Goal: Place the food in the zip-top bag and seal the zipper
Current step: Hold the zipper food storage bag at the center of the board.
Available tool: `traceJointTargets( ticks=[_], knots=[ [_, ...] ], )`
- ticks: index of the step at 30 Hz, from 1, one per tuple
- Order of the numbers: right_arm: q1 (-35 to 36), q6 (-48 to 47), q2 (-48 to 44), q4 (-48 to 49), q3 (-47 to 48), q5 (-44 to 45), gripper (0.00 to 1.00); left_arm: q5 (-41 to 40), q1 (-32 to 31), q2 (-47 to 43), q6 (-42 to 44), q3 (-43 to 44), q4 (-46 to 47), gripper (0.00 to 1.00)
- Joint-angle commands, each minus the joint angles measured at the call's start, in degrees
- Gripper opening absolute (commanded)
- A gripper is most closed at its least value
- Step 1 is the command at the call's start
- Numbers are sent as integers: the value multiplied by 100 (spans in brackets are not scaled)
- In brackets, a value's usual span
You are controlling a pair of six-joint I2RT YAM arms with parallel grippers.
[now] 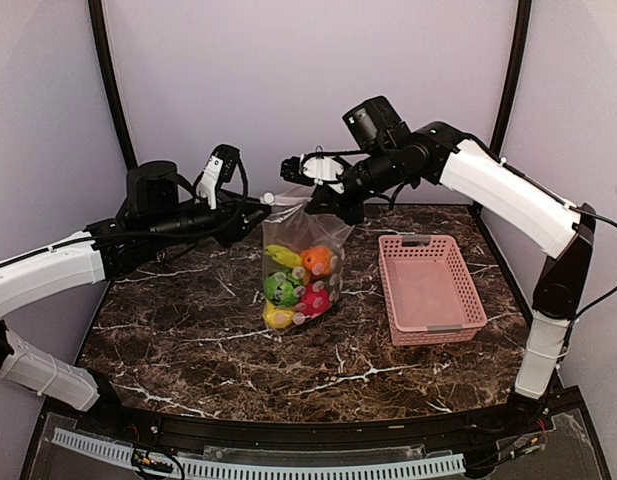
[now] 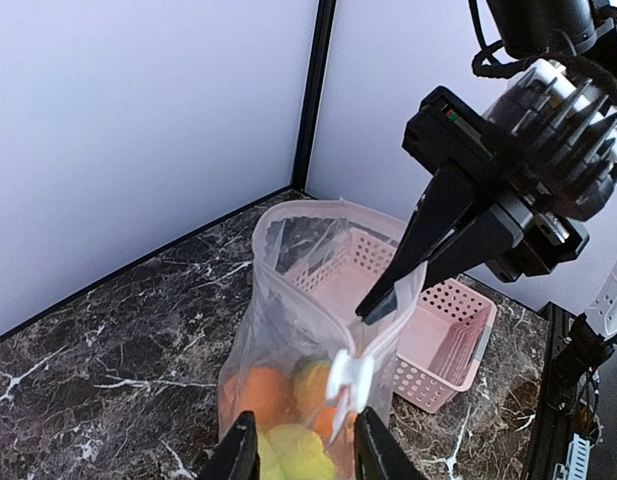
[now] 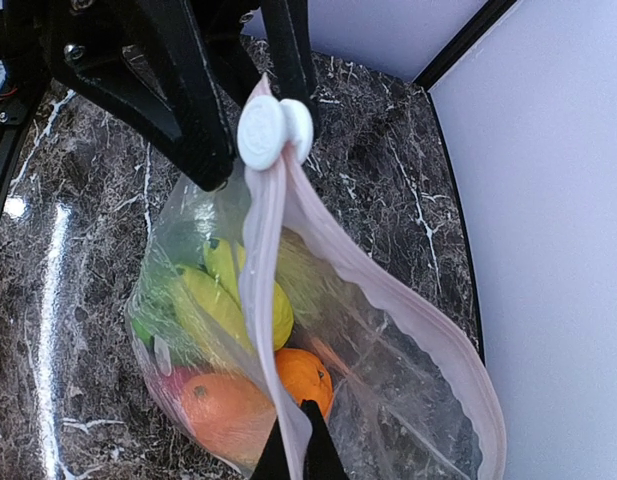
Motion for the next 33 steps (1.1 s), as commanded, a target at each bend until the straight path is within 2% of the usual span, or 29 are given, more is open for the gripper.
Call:
traceJointTargets(
  ticks=[1,8,16,22,30,33],
  knots=[
    [31,126,-216,263,1,-53,0,378,15,31,-11,-86,419,30],
    [31,138,-197,274,14,-8,0,572,15,181,-23,-67,563,23],
    [31,184,-169,314,58,19,0,690,15,286,-65,-74,718,24],
    [31,210,-161,318,80,111,0,769,55,328,-51,-68,771,18],
    [31,280,-140,331,132,90,0,860,81,396,-101,-137,896,19],
    [31,280,-136,331,146,106,0,884,91,420,-115,-172,954,16]
  ],
)
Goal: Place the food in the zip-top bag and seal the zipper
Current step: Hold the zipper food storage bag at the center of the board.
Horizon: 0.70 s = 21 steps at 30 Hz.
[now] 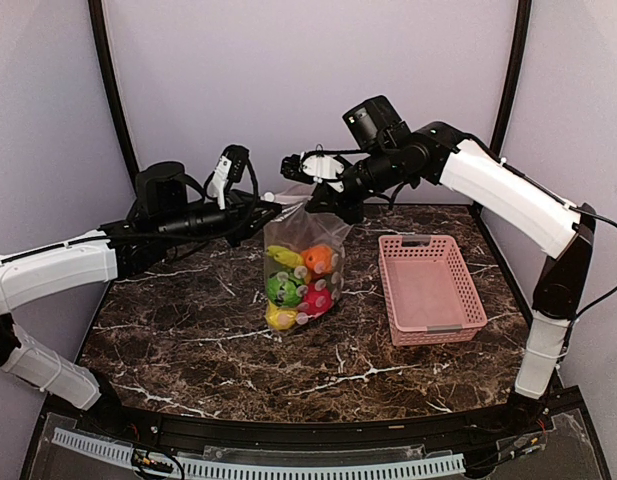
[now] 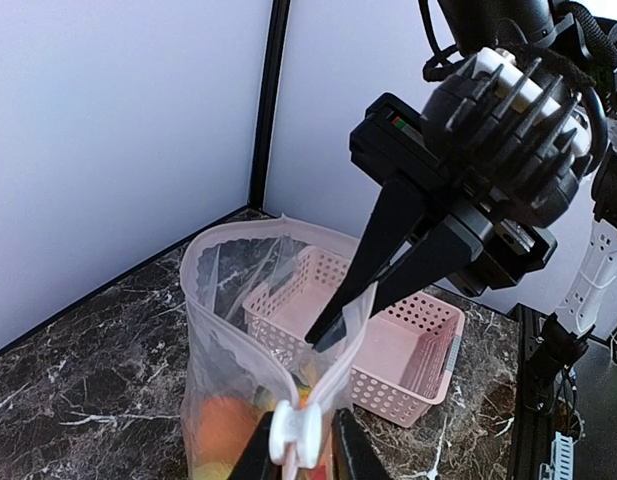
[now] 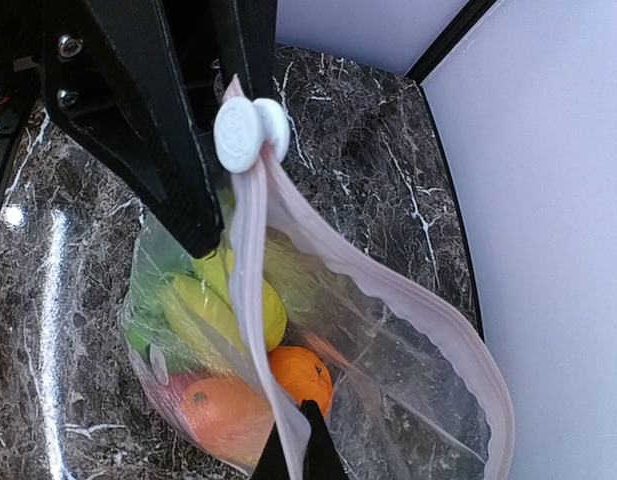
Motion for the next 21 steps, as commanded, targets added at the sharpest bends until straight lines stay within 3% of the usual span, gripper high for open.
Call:
traceJointTargets(
  ticks=[1,8,17,21],
  knots=[
    [31,110,-136,286,144,19,0,140,49,25,-76,-154,191,16],
    [31,128,-136,286,100,29,0,141,82,28,-112,-245,286,16],
    [31,116,-111,289,71,37,0,119,130,-13,-132,-325,398,3],
    [31,113,-122,210,52,18,8,54,142,-52,-114,-301,360,1]
  ],
)
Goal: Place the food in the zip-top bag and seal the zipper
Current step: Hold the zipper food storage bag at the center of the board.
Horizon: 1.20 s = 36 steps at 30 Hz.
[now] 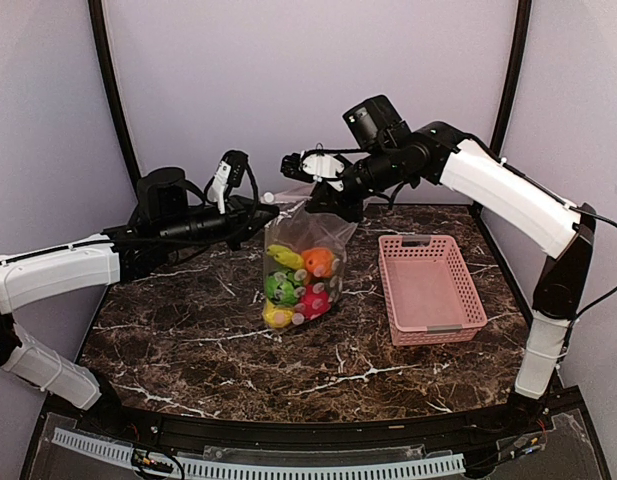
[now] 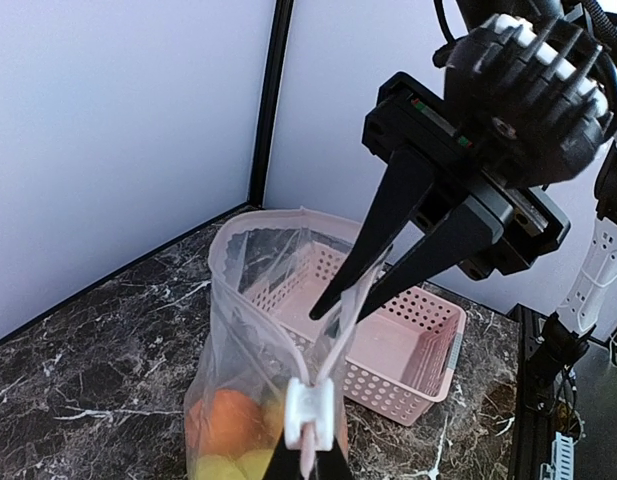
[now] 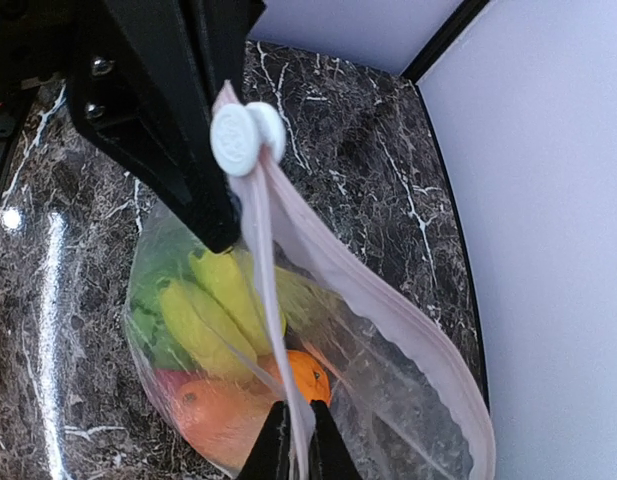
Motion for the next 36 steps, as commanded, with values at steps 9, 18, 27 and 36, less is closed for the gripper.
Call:
traceJointTargets(
  ticks=[9,18,27,36],
  knots=[
    [-28,122,-268,-487,583,-1183,46,322,42,-237,376,120,-394,1],
    [-36,456,144,-670,1236,-2053,49,846,34,-347,696,306,-674,1],
    [-23,676,449,-648,1373,-2675,46,893,11,-438,1221,496,-1309,1],
    [-13,811,730,-541,1527,-2661,49,929,-40,-435,1352,494,-1398,1]
  ],
)
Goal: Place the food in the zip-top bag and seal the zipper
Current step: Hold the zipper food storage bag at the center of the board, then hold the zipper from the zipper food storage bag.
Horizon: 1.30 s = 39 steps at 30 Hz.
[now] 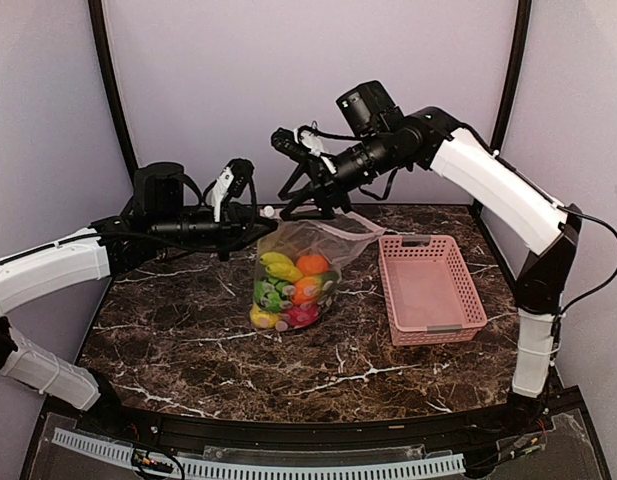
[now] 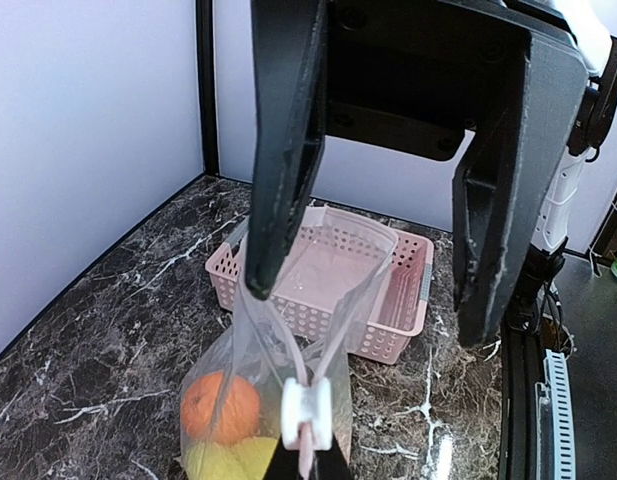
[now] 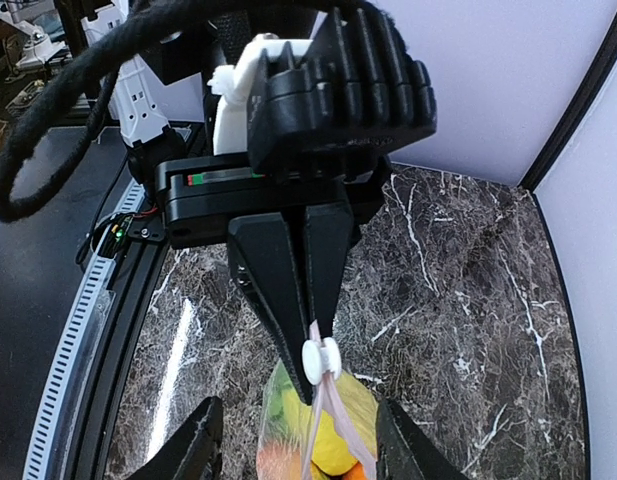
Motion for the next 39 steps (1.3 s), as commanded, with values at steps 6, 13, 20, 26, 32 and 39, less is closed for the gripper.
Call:
traceJointTargets(
  ticks=[6,13,20,26,32,39],
  knots=[
    [56,84,289,91,311,-79,50,181,-85,-150,220,187,-151,1],
    [75,85,382,164,387,-139,46,184,-120,-134,279,192,-223,1],
    [99,78,477,46,375,-319,39,141,-140,-114,330,198,-257,1],
    [119,22,481,-33,338,-360,33,129,-149,-65,319,236,-263,1],
    [130,19,488,-26,346,-389,20,124,-147,-34,297,232,-232,1],
    [132,-12,501,-76,316,-373,22,-38,-147,-74,271,172,-223,1]
  ],
)
